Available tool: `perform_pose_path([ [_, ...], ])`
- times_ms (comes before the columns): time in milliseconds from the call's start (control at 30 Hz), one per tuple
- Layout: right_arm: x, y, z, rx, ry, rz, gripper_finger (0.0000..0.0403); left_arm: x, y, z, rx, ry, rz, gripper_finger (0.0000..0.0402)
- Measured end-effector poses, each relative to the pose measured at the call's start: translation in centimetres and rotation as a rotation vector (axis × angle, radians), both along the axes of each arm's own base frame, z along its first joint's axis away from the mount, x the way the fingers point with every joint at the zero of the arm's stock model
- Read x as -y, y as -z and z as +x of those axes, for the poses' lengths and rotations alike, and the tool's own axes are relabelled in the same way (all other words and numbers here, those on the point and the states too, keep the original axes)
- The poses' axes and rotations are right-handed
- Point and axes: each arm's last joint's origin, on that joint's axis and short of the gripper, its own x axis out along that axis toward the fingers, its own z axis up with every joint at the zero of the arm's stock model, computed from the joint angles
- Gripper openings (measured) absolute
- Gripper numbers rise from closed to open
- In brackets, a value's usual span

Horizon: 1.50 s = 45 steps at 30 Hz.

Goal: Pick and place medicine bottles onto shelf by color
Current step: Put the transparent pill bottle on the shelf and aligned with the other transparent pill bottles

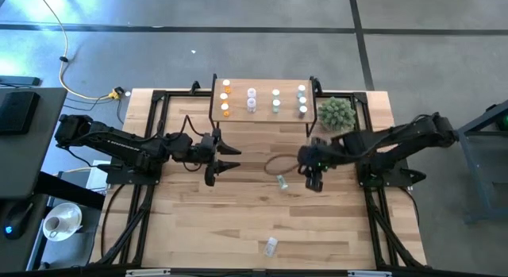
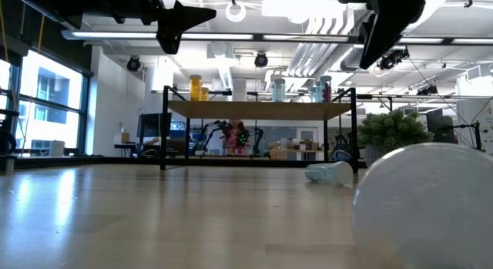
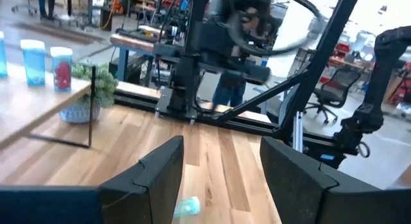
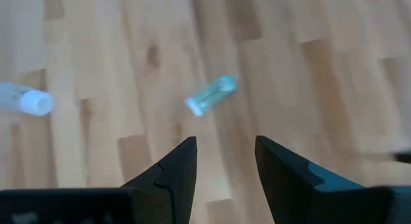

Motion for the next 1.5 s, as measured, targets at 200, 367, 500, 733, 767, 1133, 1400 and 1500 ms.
perform_pose_path([
  [200,-2.4,1.9,-0.2,0.059,-0.027,-0.009,0.0149,0.0,0.8,0.3,-0.049,-0.004,-0.058,0.0195],
  [367,-3.9,2.9,-0.3,0.129,-0.032,-0.065,0.0149,0.0,2.0,0.9,-0.098,-0.012,-0.135,0.0195],
  [500,-5.0,3.5,0.0,0.215,-0.109,-0.02,0.0149,0.0,2.8,1.4,-0.129,-0.002,-0.159,0.0195],
  [733,-7.3,4.9,0.1,0.372,-0.317,0.065,0.0149,0.0,2.4,1.6,-0.099,0.018,-0.153,0.0195],
  [767,-7.6,5.1,0.2,0.401,-0.351,0.068,0.0149,0.0,2.4,1.6,-0.093,0.019,-0.153,0.0195],
  [1133,-10.4,7.3,0.8,0.625,-0.525,0.061,0.0169,0.0,2.2,1.6,-0.08,0.02,-0.152,0.0195],
  [1400,-12.2,8.9,3.1,0.664,-0.664,0.038,0.0204,0.0,2.2,1.6,-0.08,0.019,-0.152,0.0195],
  [1500,-13.1,9.5,4.4,0.651,-0.724,0.036,0.0205,0.0,2.3,1.6,-0.087,0.019,-0.152,0.0195],
])
